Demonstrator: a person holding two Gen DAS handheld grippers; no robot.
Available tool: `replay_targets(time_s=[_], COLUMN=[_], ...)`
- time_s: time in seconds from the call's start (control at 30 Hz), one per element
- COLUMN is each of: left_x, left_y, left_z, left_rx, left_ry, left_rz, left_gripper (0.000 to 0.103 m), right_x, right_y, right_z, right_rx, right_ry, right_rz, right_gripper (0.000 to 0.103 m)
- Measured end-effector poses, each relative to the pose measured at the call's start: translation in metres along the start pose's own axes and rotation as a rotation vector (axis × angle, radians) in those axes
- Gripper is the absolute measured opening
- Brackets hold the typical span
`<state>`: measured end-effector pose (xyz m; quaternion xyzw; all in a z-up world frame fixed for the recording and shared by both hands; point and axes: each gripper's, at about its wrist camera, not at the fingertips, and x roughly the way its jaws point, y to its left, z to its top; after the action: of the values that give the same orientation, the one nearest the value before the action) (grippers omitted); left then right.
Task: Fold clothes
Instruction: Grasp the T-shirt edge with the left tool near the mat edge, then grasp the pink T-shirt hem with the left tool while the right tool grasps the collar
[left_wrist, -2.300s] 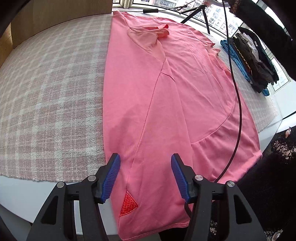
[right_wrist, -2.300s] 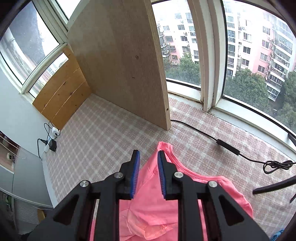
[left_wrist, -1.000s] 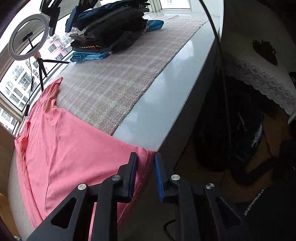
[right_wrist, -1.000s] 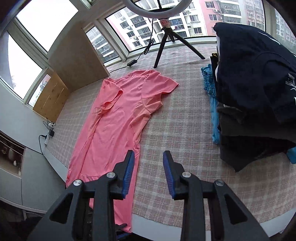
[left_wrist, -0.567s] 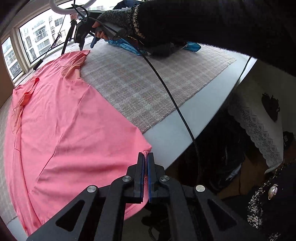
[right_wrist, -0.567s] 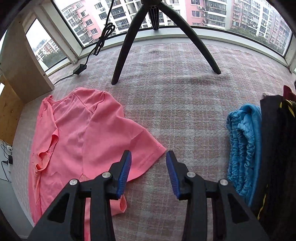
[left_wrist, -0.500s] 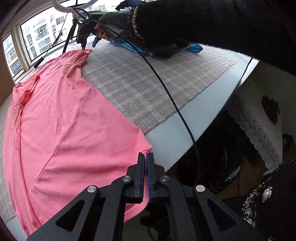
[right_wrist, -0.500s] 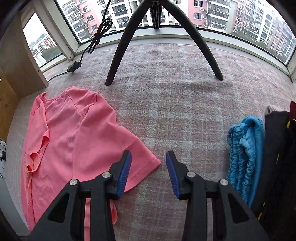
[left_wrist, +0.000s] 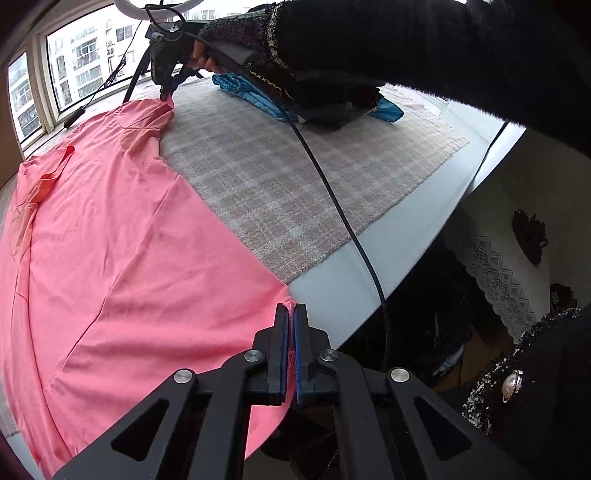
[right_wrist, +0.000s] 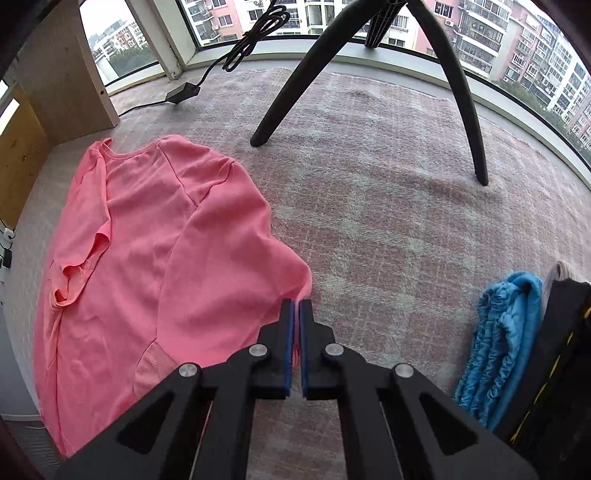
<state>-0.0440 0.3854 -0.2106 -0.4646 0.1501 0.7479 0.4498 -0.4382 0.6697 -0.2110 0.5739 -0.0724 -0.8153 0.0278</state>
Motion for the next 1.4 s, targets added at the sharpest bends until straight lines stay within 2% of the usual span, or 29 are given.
replay_targets(time_s=[0.17,0.33,0.43,0.53,0.57,0.63,0.67,0.73,0.83,0.97,1.07,1.17,1.23,1.4], left_x=[-0.031,-0.071,-0.076,-0.061,-0.056,-0.048,-0.047,-0.046,-0.046,-0.048,-0.051,-0.06,-0.066,-0.065], left_y=[0.033,0.068,0.093,0.113,0.117,0.119,0.119,0.12,0.118,0.113,0.112,0.114,0.117,0.124], left_z=[-0.02,-0.055,-0.082,-0.106,-0.11,-0.114,-0.115,-0.114,-0.111,-0.107,-0.107,-0.111,-0.113,-0.114], left_rx=[-0.134,-0.288,-0.402,-0.481,-0.488,-0.474,-0.464,-0.461,-0.436,-0.388,-0.358,-0.35,-0.342,-0.333], left_ry=[-0.052,-0.107,-0.105,-0.047,-0.034,-0.011,-0.011,-0.016,-0.019,-0.021,-0.015,-0.025,-0.033,-0.04], left_rz=[0.05,0.114,0.138,0.159,0.158,0.159,0.156,0.136,0.11,0.085,0.106,0.106,0.106,0.093], left_gripper=[0.002,0.002,0.002,0.002,0.002,0.002,0.002,0.002,0.002,0.002,0.002,0.002,0.002,0.002], right_x=[-0.04,-0.052,-0.028,0.014,0.025,0.025,0.019,0.006,-0.002,0.017,0.041,0.02,-0.013,-0.065], right_y=[0.03,0.109,0.158,0.203,0.216,0.23,0.23,0.226,0.216,0.216,0.224,0.221,0.216,0.213], right_z=[0.031,0.071,0.088,0.096,0.096,0.093,0.09,0.078,0.043,-0.007,-0.03,-0.049,-0.075,-0.185], right_rx=[0.039,-0.022,-0.039,-0.074,-0.096,-0.119,-0.124,-0.139,-0.181,-0.211,-0.22,-0.182,-0.182,-0.219], right_ry=[-0.069,-0.089,-0.054,0.03,0.059,0.046,0.031,0.029,0.057,0.15,0.218,0.167,0.112,0.082], right_rz=[0.086,0.142,0.107,0.104,0.09,0.055,0.083,0.083,0.029,0.061,0.068,0.108,0.131,0.138], right_gripper=[0.003,0.003,0.003,0.006,0.011,0.012,0.02,0.033,0.034,0.034,0.034,0.034,0.034,0.034])
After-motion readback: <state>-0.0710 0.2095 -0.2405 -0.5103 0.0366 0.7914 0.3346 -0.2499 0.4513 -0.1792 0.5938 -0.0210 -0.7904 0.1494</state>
